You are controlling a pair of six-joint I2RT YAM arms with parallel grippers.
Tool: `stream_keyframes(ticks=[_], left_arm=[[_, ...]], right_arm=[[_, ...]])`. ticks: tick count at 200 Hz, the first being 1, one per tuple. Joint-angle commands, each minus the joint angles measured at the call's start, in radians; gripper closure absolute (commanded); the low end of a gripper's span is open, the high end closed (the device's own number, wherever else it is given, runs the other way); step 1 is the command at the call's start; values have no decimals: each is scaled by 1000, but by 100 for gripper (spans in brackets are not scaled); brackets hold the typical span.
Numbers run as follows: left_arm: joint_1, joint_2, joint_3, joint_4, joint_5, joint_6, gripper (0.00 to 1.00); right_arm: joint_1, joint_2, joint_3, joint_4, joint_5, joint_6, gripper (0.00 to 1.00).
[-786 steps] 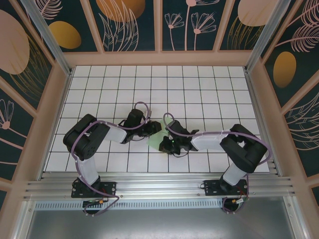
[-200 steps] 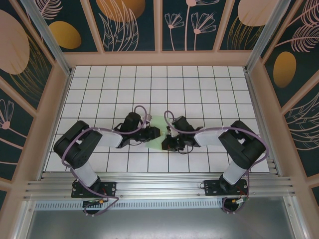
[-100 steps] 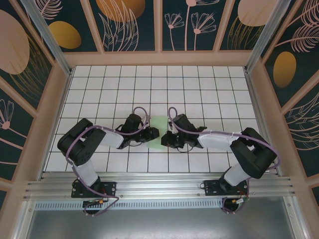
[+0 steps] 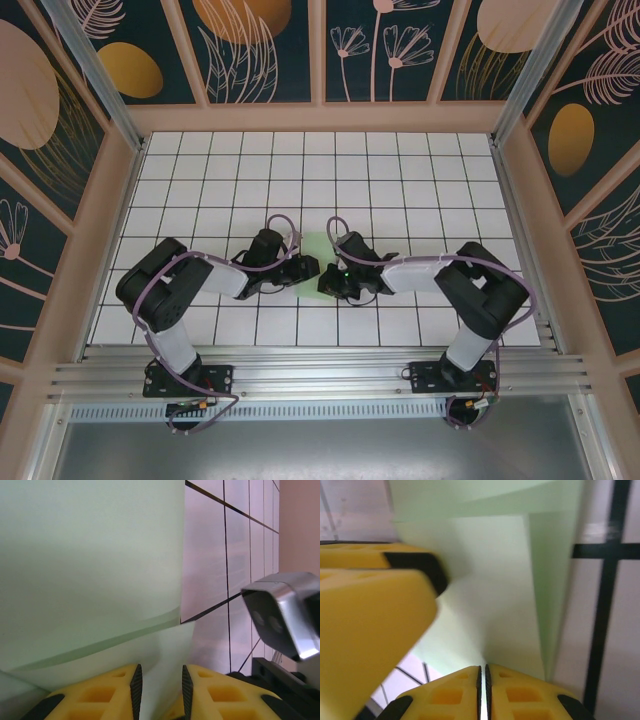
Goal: Fold a paper plane with a square sheet of paper (pick it up from the middle)
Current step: Fold the second fold of the triangle at the center of the table.
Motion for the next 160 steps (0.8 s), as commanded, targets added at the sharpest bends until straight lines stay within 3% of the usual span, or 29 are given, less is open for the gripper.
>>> stream_keyframes(ticks=[1,45,102,160], left_arm=[[-5,31,-16,-41,-34,11,69],[-5,-15,8,-57,-34,17,65],[-5,-36,48,7,94,-13,61],[-3,26,5,-51,-124,-11,70]], right_arm=[[-13,29,-21,-25,10,21,88],[-13,12,-94,-19,-8,20,91],[-13,17,-75,-7,-4,20,93],[-13,13,-93,-30,3,16,99]])
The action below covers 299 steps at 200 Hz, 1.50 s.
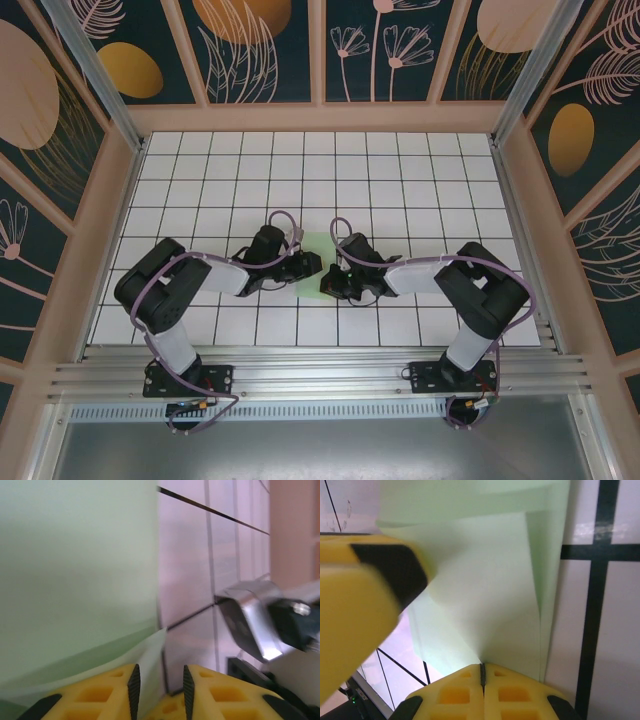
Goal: Fold a paper plane with a square sheet of paper (pick it up from the middle)
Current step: Fold the second fold of the triangle at the center of the table.
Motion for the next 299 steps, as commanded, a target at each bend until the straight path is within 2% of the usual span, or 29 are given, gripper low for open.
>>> stream_keyframes(ticks=[1,63,97,152,175,185,209,231,272,299], left_arm=[[-1,32,-26,-25,-117,-6,70],[21,-12,-39,-75,-269,60,71],[64,-26,-37,-83,-258,66,69],[127,-16,7,-192,-252,45,68],[130,-49,22,-227,-262,55,67],[129,-108,23,-233,-257,56,66],[128,-194,20,-207,-198,57,64],[120,-217,10,-139,-71,41,66],[79,-106,33,-54,96,21,73],[64,-25,40,-21,110,15,73]], right_arm=[[-1,20,-46,-107,33,9,100],[-1,16,-59,-160,53,-14,100],[-1,15,-63,-155,50,-15,100],[-1,7,-51,-166,51,-28,100],[-1,12,-30,-170,47,-40,100],[1,14,-18,-171,45,-45,100],[1,18,4,-173,44,-52,100],[1,22,22,-177,46,-56,100],[0,16,26,-166,53,-47,100],[1,5,27,-145,49,-44,100]])
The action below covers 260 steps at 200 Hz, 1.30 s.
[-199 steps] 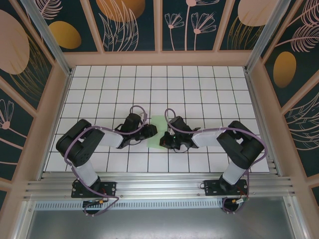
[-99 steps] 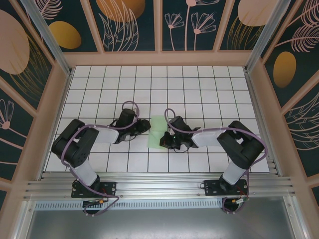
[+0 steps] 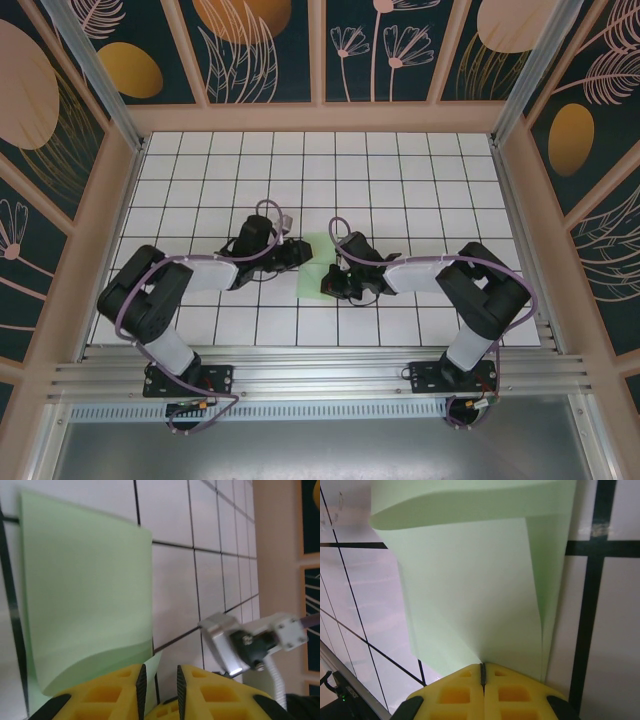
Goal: Fold a paper plane with a square sheet of paper (pick it up from the middle)
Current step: Fold the second fold of the triangle at the center of the table.
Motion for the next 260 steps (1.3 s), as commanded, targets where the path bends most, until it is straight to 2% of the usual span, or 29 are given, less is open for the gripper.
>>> stream_keyframes(ticks=[1,31,67,114,152,188,260], left_arm=[[-12,70,20,63,67,-11,73],[-11,124,23,57,21,13,72],[-13,133,33,-41,-103,65,72],[-13,153,20,-33,-76,60,72],[-13,148,20,-28,-68,52,72],[-13,150,20,-25,-65,46,72],[-13,150,20,-74,-131,38,75]], right_arm=[[1,11,0,-75,40,-6,100],[1,-11,6,-66,43,-1,100],[2,-58,19,-40,41,5,97],[4,-33,84,54,-1,37,96],[-2,70,136,28,41,59,96],[-7,127,124,40,2,67,96],[-8,46,33,-33,17,44,93]])
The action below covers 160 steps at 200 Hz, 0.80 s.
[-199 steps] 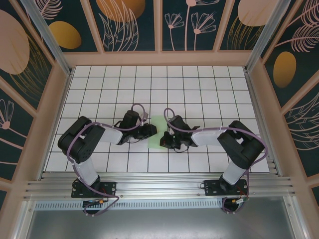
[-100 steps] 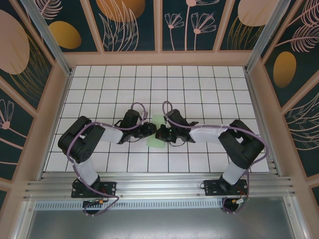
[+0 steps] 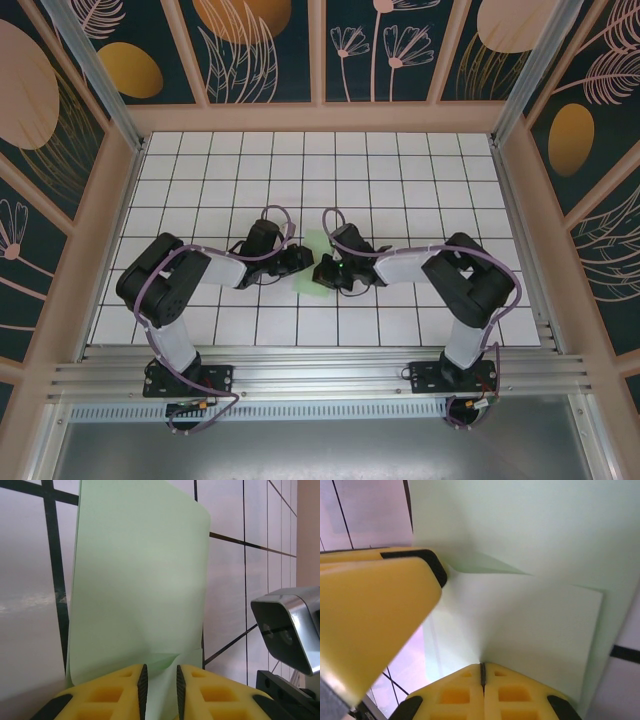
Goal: Fold a paper plane with a square sheet of paper (pick it up from the middle)
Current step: Fold the second fold of the triangle at the center of the table.
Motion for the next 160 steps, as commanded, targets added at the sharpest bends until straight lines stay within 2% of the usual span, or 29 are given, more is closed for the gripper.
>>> stream_keyframes(ticks=[1,42,98,160], left_arm=[[-6,32,-1,-89,-61,3,75],[-6,48,0,-107,-77,2,77],[-6,53,4,-107,-67,1,77],[-6,-2,30,-104,-21,9,74]], right_arm=[[1,-46,-54,-87,0,-9,93],[6,-106,-111,-60,-53,5,90],[24,-156,-200,-47,-44,43,89],[23,-207,-103,-28,-8,2,89]])
